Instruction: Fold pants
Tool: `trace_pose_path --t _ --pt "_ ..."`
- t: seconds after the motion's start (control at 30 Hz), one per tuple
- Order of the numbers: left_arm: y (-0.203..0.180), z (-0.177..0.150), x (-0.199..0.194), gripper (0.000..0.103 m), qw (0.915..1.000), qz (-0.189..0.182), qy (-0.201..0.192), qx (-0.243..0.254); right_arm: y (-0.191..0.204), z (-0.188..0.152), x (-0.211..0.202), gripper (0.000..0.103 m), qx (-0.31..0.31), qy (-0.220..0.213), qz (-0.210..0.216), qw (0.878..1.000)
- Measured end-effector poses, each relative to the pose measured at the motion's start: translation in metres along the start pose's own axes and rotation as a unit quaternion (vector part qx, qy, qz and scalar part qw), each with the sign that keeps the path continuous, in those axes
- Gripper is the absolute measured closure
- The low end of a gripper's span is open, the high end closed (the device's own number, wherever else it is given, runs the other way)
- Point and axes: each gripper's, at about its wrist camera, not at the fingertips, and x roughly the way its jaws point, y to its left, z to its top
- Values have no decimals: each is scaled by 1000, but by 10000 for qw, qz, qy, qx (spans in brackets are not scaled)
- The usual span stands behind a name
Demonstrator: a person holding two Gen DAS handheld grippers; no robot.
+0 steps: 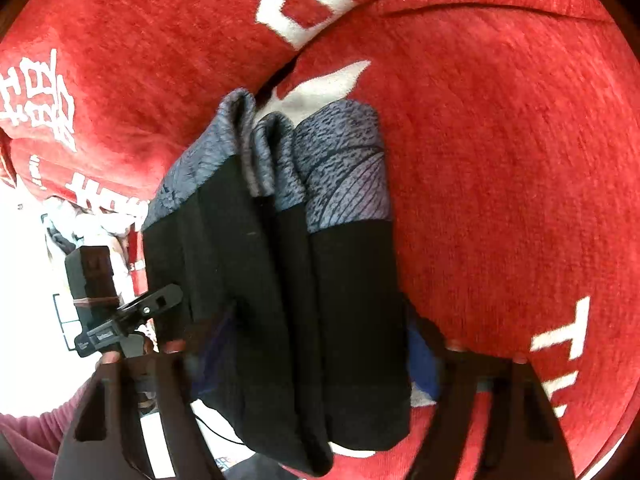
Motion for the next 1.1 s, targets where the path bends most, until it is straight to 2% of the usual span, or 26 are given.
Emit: trace_pose_path --t 0.03,0.07,0.1,0.2,0.3,0.4,0.57,0.67,0.73,0.8,0.83,0.87,0.93,1.0,1.07,1.1 --pt "-3 -3 -7 23 9999 0 -81 83 2 -1 1 38 7 -28 42 10000" --pt "-7 -5 -13 31 9998 -3 -158 157 6 -2 2 45 -9 -72 68 10000" --pt "-11 -7 -18 37 9996 -24 -204 184 9 -5 -2 48 -43 -160 99 9998" --pt "-13 -11 -31 45 9994 -136 -268 155 14 -13 -9 55 2 -310 206 9993" --pt "-15 -21 -50 45 9994 -179 -235 173 21 -21 -18 58 143 -360 435 9983" --pt "-19 -35 -63 45 9995 -112 -162 246 33 -35 -21 59 192 -229 584 9978" --pt "-9 -68 -88 45 9993 188 -16 313 51 -73 -9 59 317 -25 848 9959" --pt "14 -84 -86 45 9992 386 117 64 58 -90 4 59 352 86 902 9953" --pt "26 -90 -74 35 9979 635 136 -30 58 -99 19 59 332 188 734 9966" --pt "40 -96 -64 10 9951 984 -2 -3 59 -102 36 56 251 289 376 9986" --pt "45 -96 -63 6 9949 1008 -88 -3 59 -102 41 46 117 283 80 9995" --pt "49 -96 -61 3 9949 1002 -103 -25 59 -101 45 40 17 265 -110 9996" --pt "50 -95 -60 2 9954 951 -80 -72 61 -98 48 31 -15 243 -332 9992" --pt "46 -95 -68 3 9936 1126 -25 -82 64 -98 47 30 -36 255 -471 9986" --pt "42 -94 -83 3 9915 1290 -162 -31 75 -99 38 30 -113 167 -875 9960" --pt "42 -94 -95 3 9916 1261 -293 -34 82 -100 32 30 -216 76 -1078 9939"
